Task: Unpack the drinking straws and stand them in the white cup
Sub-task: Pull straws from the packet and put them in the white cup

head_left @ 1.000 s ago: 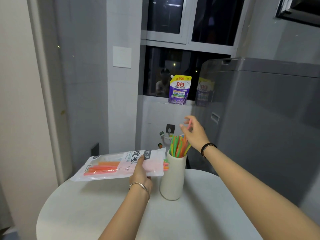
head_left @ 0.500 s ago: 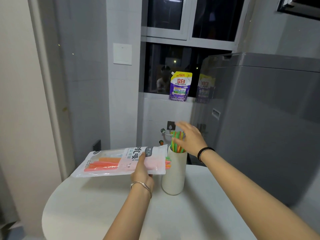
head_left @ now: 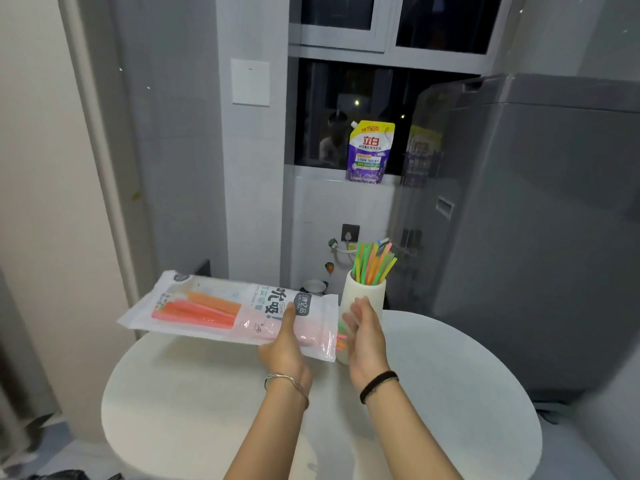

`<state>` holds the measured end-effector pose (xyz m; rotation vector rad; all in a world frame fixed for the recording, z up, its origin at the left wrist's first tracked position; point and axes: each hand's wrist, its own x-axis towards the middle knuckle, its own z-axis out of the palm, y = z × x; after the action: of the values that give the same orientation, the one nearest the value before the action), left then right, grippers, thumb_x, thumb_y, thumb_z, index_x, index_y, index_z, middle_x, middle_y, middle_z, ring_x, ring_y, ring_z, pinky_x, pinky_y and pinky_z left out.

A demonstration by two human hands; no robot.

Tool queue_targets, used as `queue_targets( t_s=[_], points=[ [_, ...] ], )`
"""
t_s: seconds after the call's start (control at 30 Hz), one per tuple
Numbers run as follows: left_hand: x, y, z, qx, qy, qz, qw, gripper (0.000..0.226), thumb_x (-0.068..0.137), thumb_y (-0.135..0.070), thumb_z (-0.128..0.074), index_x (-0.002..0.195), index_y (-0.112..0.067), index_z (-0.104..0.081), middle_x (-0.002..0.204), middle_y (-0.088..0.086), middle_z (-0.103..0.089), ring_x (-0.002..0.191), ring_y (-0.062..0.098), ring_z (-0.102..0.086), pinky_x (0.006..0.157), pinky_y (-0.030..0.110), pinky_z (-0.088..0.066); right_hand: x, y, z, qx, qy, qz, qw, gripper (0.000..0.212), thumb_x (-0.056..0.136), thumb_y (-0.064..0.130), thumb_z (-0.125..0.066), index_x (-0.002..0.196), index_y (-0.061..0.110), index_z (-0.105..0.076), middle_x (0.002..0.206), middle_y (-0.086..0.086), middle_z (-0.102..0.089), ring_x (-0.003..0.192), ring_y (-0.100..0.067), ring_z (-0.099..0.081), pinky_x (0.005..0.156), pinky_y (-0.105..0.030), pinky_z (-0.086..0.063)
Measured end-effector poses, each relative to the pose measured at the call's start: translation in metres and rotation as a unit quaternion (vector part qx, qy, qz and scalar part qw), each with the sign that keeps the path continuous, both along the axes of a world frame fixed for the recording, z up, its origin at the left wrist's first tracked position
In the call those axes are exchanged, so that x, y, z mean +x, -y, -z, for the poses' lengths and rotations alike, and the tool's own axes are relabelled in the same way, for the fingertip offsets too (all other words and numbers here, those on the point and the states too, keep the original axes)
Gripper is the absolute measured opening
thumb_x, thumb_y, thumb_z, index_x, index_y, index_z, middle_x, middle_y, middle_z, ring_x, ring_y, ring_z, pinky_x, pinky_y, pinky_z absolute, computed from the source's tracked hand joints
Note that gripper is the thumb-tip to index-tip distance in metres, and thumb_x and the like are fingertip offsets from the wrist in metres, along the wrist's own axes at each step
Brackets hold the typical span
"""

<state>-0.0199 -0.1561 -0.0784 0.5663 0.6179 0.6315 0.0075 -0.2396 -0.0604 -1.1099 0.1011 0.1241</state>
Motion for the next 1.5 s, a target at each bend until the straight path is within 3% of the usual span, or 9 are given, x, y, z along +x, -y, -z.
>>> queue_targets(
  t_s=[0.1,0.23,0.33,0.43,0.6,0.73,0.9,1.17,1.5],
  points=[
    [-0.002,0.006,0.002,0.083,-0.005,-0.016,0.996,0.038,0.075,-0.016,-0.08,0.111,-0.014,-0.067,0.105,-0.002,-0.071,0.083,0.006,-0.067,0.068,0.019,-0.053,-0.003,-0.002,0.009,0.102,-0.09,-0.081,0.987,0.045,0.097,0.044,-0.035,0.125,0.014,-0.055,0.121,-0.007,-0.06,0.082,-0.019,-0.06,0.059,-0.026,-0.049],
    [-0.002,0.008,0.003,0.196,0.005,-0.018,0.98,0.043,0.073,-0.011,-0.081,0.114,-0.006,-0.068,0.104,0.002,-0.074,0.082,0.0,-0.07,0.071,0.014,-0.057,-0.009,-0.005,0.025,0.144,-0.105,-0.104,0.978,0.042,0.099,0.04,-0.033,0.109,0.013,-0.062,0.108,-0.011,-0.066,0.095,-0.024,-0.063,0.083,-0.036,-0.05],
    [-0.004,0.0,-0.001,0.217,0.008,-0.036,0.976,0.043,0.072,-0.01,-0.081,0.113,-0.005,-0.069,0.104,0.002,-0.074,0.084,0.002,-0.069,0.071,0.012,-0.057,-0.011,-0.008,0.029,0.054,-0.074,-0.091,0.992,0.037,0.1,0.037,-0.033,0.1,0.015,-0.062,0.098,-0.006,-0.068,0.087,-0.019,-0.064,0.072,-0.029,-0.052],
    [-0.009,-0.013,-0.002,0.187,0.013,-0.057,0.981,0.045,0.073,-0.01,-0.081,0.116,-0.005,-0.068,0.107,0.003,-0.073,0.083,0.001,-0.069,0.066,0.011,-0.057,-0.015,-0.012,0.033,-0.152,0.013,-0.071,0.986,0.026,0.1,0.03,-0.033,0.095,0.013,-0.052,0.086,-0.007,-0.06,0.068,-0.017,-0.058,0.052,-0.023,-0.047],
    [-0.015,-0.031,0.007,0.073,-0.012,-0.04,0.996,0.044,0.075,-0.013,-0.079,0.116,-0.008,-0.066,0.113,0.005,-0.071,0.089,0.017,-0.068,0.073,0.026,-0.055,-0.017,-0.011,0.031,-0.212,0.076,-0.097,0.969,0.009,0.094,0.021,-0.051,0.088,0.016,-0.054,0.078,0.0,-0.06,0.061,-0.013,-0.054,0.042,-0.016,-0.039],
    [-0.019,-0.041,0.015,-0.036,-0.016,0.025,0.999,0.049,0.083,-0.015,-0.072,0.129,-0.008,-0.057,0.127,0.007,-0.064,0.101,0.022,-0.062,0.084,0.035,-0.052,-0.011,0.003,0.023,-0.175,0.101,-0.094,0.975,0.008,0.088,0.021,-0.063,0.083,0.014,-0.062,0.08,-0.007,-0.063,0.067,-0.019,-0.058,0.056,-0.025,-0.048],
    [-0.02,-0.049,0.016,-0.11,0.026,0.067,0.991,0.051,0.091,-0.016,-0.063,0.14,-0.012,-0.05,0.138,0.006,-0.058,0.109,0.02,-0.058,0.087,0.037,-0.052,-0.002,0.022,0.014,-0.081,0.106,0.026,0.991,0.018,0.087,0.019,-0.064,0.073,0.009,-0.059,0.057,-0.004,-0.048,0.039,-0.009,-0.04,0.037,-0.018,-0.034],
    [-0.015,-0.038,0.012,-0.072,0.01,0.044,0.996,0.042,0.088,-0.01,-0.066,0.129,-0.009,-0.056,0.135,0.008,-0.061,0.101,0.023,-0.06,0.07,0.031,-0.052,-0.007,0.016,0.016,-0.088,0.055,-0.122,0.987,0.01,0.084,0.018,-0.067,0.076,0.013,-0.063,0.056,0.002,-0.054,0.045,-0.007,-0.049,0.042,-0.017,-0.039],
    [-0.018,-0.05,0.01,-0.097,0.049,0.061,0.992,0.049,0.089,-0.016,-0.065,0.136,-0.014,-0.052,0.132,0.005,-0.062,0.099,0.019,-0.062,0.077,0.034,-0.054,0.003,0.044,0.003,0.047,0.062,-0.091,0.993,0.016,0.081,0.021,-0.065,0.083,0.006,-0.07,0.06,0.003,-0.062,0.049,-0.006,-0.054,0.04,-0.016,-0.041]
  ],
)
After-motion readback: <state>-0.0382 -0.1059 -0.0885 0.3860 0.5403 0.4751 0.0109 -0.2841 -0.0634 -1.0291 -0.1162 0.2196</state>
